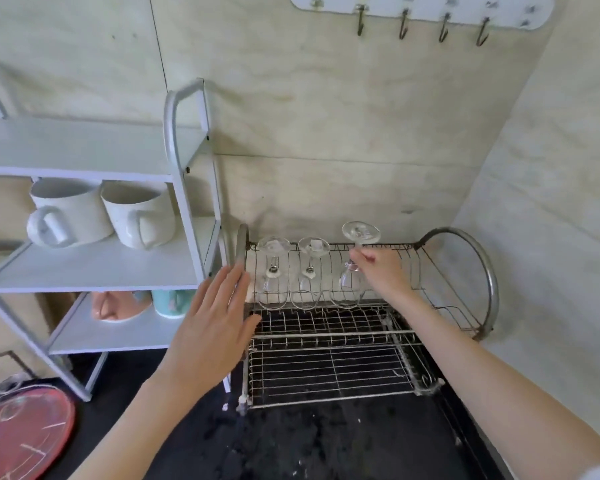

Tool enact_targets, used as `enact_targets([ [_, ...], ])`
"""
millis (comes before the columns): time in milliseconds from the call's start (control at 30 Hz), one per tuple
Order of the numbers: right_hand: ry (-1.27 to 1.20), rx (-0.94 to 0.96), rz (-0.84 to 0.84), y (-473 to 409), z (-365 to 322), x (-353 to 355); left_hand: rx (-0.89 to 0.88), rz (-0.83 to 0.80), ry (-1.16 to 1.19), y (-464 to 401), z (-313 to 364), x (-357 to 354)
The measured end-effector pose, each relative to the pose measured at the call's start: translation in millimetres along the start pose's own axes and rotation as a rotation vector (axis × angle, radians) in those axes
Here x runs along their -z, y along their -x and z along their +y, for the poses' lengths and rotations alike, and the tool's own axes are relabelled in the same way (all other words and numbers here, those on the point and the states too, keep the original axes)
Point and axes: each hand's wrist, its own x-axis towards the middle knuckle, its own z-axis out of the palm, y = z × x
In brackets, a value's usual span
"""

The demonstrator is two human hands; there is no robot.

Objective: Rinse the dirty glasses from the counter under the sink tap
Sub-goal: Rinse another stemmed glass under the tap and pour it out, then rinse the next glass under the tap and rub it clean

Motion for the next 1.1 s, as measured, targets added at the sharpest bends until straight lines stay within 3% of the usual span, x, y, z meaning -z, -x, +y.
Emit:
enact_targets([
  [200, -0.078, -0.006, -0.036, -13.9, 11.1, -15.0, 0.033, -0.041, -0.045, 3.1, 2.0, -1.5],
  [467, -0.109, 0.039, -0.083, -6.4, 14.3, -12.9, 0.044, 0.038, 0.033, 3.8, 4.2, -3.5],
  [1100, 0.037, 0.023, -0.196, 32.3, 10.5, 6.2, 0.089, -0.025, 0.179, 9.3, 13.6, 16.0],
])
